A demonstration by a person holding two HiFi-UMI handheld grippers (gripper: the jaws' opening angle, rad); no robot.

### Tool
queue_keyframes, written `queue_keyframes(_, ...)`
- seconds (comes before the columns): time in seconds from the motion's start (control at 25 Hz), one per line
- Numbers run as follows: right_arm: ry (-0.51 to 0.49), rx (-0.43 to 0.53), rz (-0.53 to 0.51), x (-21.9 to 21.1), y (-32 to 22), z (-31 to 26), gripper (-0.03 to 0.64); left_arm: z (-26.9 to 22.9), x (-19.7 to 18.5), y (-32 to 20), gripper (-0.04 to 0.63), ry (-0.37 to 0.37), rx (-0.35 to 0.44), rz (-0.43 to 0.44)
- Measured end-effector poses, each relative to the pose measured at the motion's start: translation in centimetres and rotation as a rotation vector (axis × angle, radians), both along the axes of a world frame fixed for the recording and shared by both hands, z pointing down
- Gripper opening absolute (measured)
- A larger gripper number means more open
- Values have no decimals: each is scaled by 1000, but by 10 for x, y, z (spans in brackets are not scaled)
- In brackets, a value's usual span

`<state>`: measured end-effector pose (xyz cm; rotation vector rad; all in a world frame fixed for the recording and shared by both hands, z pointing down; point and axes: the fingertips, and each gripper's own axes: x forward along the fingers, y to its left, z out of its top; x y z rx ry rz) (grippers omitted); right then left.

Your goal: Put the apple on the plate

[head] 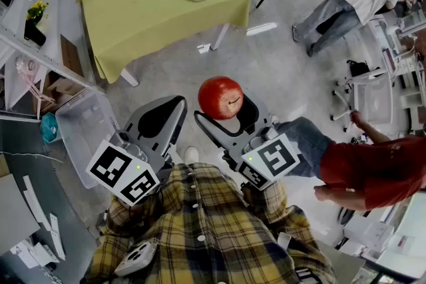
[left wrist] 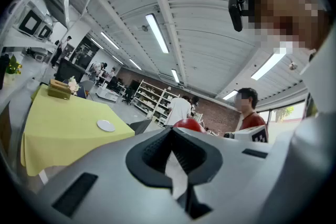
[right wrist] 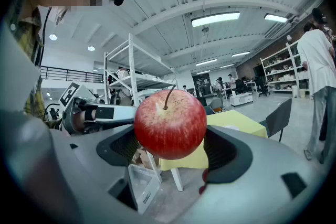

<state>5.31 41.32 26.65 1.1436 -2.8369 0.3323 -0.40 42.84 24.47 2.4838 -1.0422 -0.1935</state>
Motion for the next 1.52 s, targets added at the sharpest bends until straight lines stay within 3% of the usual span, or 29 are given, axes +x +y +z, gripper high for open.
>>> queue_keyframes(0.84, -25, -7, 11, 28, 23, 10, 383, 10, 11, 31, 6, -17, 3, -48)
queue_keyframes(1.2, -11, -33, 23, 22, 1, 25, 383, 25, 9, 8, 6, -16, -23, -35)
queue_keyframes(1.52, 4, -12, 39, 3, -67, 17, 383, 15, -9, -65, 6, -5, 3, -13)
